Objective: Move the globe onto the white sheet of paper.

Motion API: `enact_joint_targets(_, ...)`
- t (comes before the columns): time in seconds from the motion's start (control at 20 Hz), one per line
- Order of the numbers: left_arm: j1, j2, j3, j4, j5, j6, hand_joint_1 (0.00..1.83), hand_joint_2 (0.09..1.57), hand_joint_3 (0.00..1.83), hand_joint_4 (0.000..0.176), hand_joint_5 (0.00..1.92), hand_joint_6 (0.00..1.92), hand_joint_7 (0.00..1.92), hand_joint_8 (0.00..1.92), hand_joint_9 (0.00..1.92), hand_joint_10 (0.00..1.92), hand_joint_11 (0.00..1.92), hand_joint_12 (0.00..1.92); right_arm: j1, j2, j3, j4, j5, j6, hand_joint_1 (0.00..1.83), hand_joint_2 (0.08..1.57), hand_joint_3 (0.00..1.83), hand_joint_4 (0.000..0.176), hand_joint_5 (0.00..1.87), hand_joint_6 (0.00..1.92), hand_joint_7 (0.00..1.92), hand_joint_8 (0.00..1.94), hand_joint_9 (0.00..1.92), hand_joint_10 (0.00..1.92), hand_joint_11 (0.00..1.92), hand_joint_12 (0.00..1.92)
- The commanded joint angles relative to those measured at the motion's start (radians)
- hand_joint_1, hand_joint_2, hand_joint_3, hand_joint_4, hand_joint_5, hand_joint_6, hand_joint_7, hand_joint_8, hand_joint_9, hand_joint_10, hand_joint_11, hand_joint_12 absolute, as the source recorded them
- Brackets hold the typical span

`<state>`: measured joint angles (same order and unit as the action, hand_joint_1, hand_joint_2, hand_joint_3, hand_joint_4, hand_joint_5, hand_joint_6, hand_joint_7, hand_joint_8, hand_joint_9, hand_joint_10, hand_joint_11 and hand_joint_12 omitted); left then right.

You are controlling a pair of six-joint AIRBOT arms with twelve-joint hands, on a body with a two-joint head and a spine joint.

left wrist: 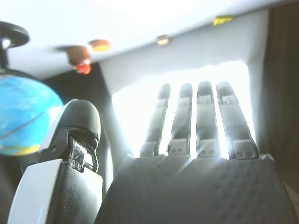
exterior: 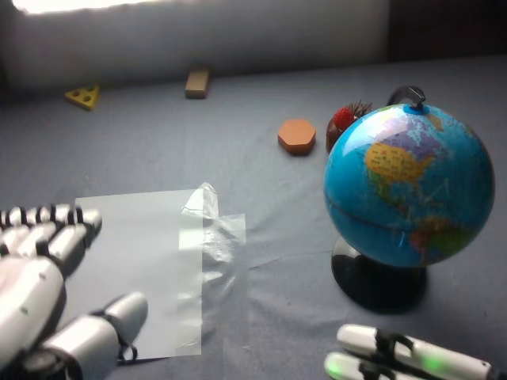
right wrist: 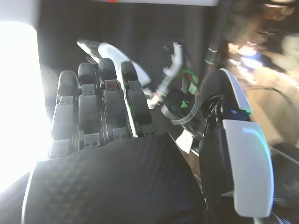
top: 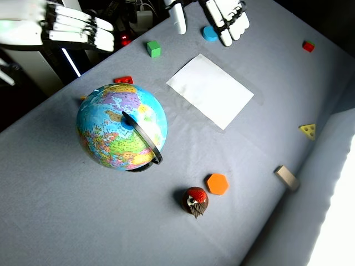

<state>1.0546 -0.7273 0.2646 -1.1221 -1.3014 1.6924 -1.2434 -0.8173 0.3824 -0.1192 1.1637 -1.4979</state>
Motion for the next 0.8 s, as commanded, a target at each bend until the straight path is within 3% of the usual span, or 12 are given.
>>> enact_joint_targets(0.0,0.006,-0.012,0.001,0.089,-0.136,-0.017,0.00,1.29,0.00,0.010,0.07,0.00,0.04,0.00,0.04,0.01,0.03,0.04,-0.010,0.001,0.005,-0.057,0.121,0.018,0.09,1.16,0.01,0.000,0.20,0.00,0.24,0.00,0.18,0.01,0.00,0.24)
enact_joint_targets(0.25,0.064,-0.101,0.003,0.126,-0.221,-0.014,0.00,1.29,0.00,0.010,0.07,0.00,0.03,0.00,0.04,0.00,0.00,0.07,-0.064,0.035,0.117,-0.088,0.067,0.179,0.08,1.16,0.01,0.000,0.21,0.01,0.23,0.00,0.17,0.00,0.00,0.24)
enact_joint_targets(0.45,0.115,-0.159,0.023,0.169,-0.274,-0.025,0.00,1.29,0.00,0.010,0.07,0.00,0.03,0.00,0.04,0.00,0.00,0.07,-0.072,0.075,0.246,-0.190,0.015,0.425,0.08,1.16,0.00,0.000,0.20,0.00,0.23,0.00,0.16,0.00,0.00,0.24)
enact_joint_targets(0.55,0.144,-0.167,0.034,0.197,-0.281,-0.036,0.00,1.29,0.00,0.010,0.07,0.00,0.03,0.00,0.04,0.00,0.00,0.07,-0.077,0.074,0.321,-0.240,0.056,0.476,0.08,1.16,0.00,0.000,0.20,0.00,0.23,0.00,0.16,0.00,0.00,0.24)
enact_joint_targets(0.6,0.171,-0.172,0.049,0.243,-0.285,-0.082,0.00,1.29,0.00,0.010,0.07,0.00,0.03,0.00,0.04,0.00,0.00,0.07,-0.088,0.076,0.373,-0.253,0.101,0.506,0.08,1.16,0.00,0.000,0.20,0.00,0.23,0.00,0.16,0.00,0.00,0.27)
enact_joint_targets(0.75,0.219,-0.173,0.064,0.300,-0.284,-0.126,0.00,1.29,0.00,0.010,0.07,0.00,0.03,0.00,0.04,0.00,0.00,0.07,-0.094,0.084,0.437,-0.254,0.132,0.536,0.08,1.16,0.00,0.000,0.20,0.00,0.23,0.00,0.17,0.00,0.00,0.27)
